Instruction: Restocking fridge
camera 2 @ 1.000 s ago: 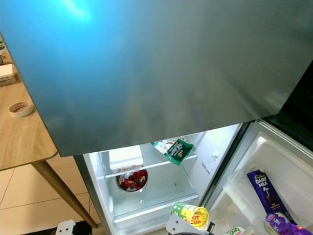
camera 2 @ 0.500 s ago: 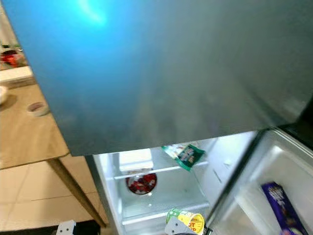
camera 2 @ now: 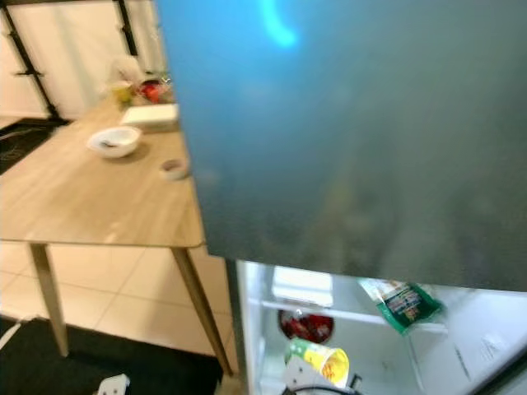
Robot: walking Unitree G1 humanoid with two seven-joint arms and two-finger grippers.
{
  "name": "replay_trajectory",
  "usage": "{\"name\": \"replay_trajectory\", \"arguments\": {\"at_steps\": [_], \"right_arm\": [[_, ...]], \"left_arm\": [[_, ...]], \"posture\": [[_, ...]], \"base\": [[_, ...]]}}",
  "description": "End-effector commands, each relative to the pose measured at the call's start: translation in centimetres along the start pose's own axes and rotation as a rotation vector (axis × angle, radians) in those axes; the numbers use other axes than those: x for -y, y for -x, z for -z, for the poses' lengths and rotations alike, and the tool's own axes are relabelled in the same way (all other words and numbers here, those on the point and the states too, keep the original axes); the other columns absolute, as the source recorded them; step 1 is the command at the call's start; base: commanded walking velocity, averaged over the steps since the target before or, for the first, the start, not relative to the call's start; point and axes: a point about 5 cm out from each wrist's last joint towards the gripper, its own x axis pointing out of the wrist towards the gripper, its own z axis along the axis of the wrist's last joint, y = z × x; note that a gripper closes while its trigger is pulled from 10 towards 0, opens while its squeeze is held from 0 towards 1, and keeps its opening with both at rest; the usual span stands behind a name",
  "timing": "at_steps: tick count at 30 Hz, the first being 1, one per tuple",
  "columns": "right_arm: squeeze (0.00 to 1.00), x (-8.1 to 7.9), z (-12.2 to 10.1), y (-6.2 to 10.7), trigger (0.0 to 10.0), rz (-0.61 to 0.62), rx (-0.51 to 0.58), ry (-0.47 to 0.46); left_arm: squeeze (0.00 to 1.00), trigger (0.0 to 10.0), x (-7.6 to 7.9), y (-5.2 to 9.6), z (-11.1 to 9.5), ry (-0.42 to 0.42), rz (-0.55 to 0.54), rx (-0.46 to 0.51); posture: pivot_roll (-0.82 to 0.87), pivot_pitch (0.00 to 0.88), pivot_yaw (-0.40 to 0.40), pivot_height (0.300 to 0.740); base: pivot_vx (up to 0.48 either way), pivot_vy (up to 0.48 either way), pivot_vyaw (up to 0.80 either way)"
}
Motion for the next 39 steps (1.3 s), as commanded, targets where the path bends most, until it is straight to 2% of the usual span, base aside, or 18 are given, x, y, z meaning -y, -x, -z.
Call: {"name": "replay_trajectory", "arguments": {"at_steps": [1, 5, 20, 26, 39], "right_arm": [[0.0, -0.3, 0.6, 0.1, 10.0, -0.012, -0.021, 0.004], [0.0, -0.4, 0.6, 0.1, 10.0, -0.018, -0.021, 0.001], [0.0, -0.4, 0.8, 0.1, 10.0, -0.022, -0.048, 0.017], [0.0, -0.1, 0.8, 0.1, 10.0, -0.017, -0.048, 0.032], [0.0, 0.7, 0.0, -0.1, 10.0, -0.012, -0.035, 0.053]], "left_arm": [[0.0, 10.0, 0.5, -0.3, -0.3, -0.013, 0.02, 0.004], [0.0, 10.0, 0.5, -0.3, -0.3, -0.008, 0.017, 0.001], [0.0, 10.0, 0.5, -0.3, -0.4, 0.006, 0.014, 0.012], [0.0, 10.0, 0.8, -0.4, -0.5, -0.023, 0.032, 0.015], [0.0, 10.0, 1.4, -0.6, -0.9, -0.088, 0.071, 0.019]], "posture": [[-0.08, 0.0, 0.001, 0.74], [-0.08, 0.0, 0.001, 0.74], [-0.08, 0.0, 0.0, 0.74], [-0.08, 0.0, 0.0, 0.74], [-0.07, 0.0, 0.002, 0.74]], "base": [[0.0, -0.469, 0.0], [0.0, -0.448, 0.0], [0.0, 0.0, 0.0], [0.0, 0.0, -0.71], [0.0, 0.0, 0.0]]}}
